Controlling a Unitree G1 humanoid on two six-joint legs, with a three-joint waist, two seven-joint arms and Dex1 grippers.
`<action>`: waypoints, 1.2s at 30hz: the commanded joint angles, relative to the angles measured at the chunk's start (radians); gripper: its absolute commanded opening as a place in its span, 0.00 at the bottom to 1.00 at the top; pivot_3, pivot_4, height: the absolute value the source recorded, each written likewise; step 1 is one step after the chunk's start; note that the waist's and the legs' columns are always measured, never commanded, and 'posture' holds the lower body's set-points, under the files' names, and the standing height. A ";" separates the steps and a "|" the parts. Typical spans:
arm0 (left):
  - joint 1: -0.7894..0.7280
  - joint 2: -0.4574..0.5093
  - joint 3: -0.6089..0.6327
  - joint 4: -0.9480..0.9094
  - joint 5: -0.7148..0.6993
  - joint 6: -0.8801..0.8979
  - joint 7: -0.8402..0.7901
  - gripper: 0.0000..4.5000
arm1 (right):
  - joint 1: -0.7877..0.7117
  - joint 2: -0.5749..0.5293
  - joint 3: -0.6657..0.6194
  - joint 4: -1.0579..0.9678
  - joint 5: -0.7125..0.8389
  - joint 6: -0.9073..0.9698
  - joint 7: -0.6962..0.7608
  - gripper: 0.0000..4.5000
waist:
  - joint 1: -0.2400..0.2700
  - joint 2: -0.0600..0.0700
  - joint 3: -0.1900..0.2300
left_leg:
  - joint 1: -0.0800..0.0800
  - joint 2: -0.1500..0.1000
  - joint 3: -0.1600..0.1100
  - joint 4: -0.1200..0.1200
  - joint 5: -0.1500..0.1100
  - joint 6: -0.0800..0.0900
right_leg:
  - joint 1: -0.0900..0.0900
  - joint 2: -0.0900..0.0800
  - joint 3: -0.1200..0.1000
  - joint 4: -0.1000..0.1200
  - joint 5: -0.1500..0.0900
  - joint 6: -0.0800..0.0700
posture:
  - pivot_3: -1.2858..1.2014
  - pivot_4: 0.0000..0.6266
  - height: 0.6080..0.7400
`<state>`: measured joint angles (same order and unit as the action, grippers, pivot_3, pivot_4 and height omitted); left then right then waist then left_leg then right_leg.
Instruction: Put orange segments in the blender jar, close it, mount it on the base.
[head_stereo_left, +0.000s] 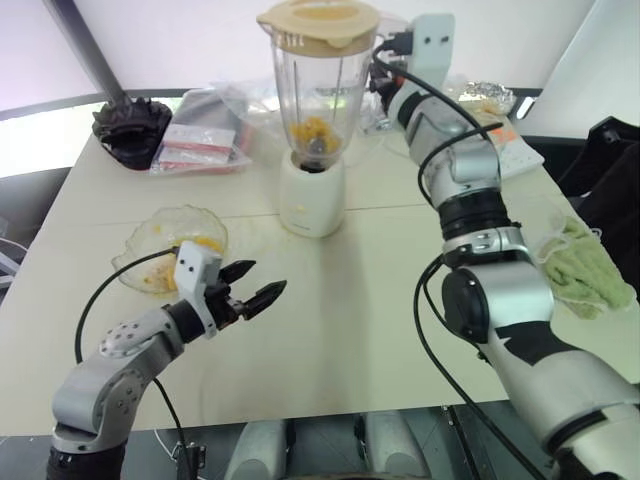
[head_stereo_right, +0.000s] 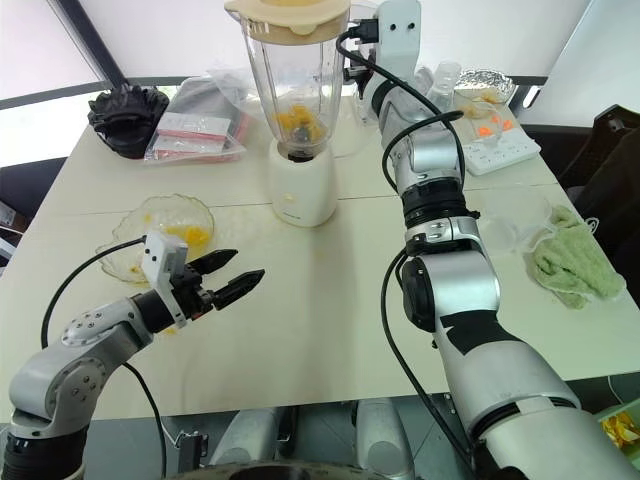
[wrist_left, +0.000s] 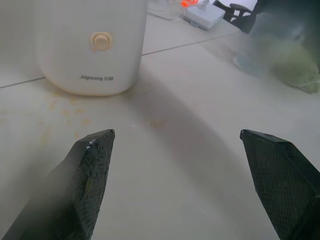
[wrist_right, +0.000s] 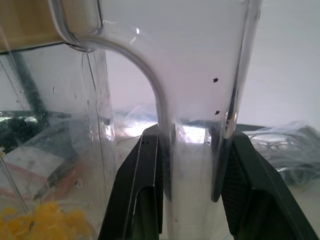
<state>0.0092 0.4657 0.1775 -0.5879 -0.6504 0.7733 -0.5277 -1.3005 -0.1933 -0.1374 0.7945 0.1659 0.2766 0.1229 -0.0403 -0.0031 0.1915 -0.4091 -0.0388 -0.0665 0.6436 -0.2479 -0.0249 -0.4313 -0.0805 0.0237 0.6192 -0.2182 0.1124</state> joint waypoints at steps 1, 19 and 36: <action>0.010 0.001 0.008 -0.048 -0.003 -0.028 0.020 0.92 | -0.070 0.008 -0.014 -0.022 0.004 -0.056 -0.004 0.20 | -0.002 0.000 0.000 | 0.000 0.000 0.000 0.000 0.000 0.000 | 0.000 0.000 0.000 0.000 0.000 0.000 | 0.52 0.24 1.00; -0.009 0.011 -0.006 -0.036 0.009 -0.042 0.052 0.92 | -0.046 0.055 0.006 0.013 -0.022 -0.092 -0.006 0.20 | -0.004 0.000 0.000 | 0.000 0.000 0.000 0.000 0.000 0.000 | 0.000 0.001 0.000 0.001 0.000 0.000 | 0.52 0.24 1.00; -0.023 0.014 -0.015 -0.023 0.016 -0.043 0.058 0.92 | 0.018 0.033 0.019 -0.061 -0.051 -0.069 0.004 0.20 | -0.003 0.000 0.000 | 0.001 0.000 0.001 0.001 0.000 0.000 | 0.000 0.001 0.000 0.002 0.000 0.000 | 0.52 0.24 1.00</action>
<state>-0.0028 0.4701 0.1693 -0.5968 -0.6404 0.7525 -0.4705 -1.2730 -0.1500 -0.1244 0.7892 0.1214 0.2086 0.1251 -0.0433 -0.0031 0.1914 -0.4085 -0.0390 -0.0655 0.6450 -0.2478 -0.0250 -0.4314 -0.0796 0.0237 0.6219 -0.2182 0.1125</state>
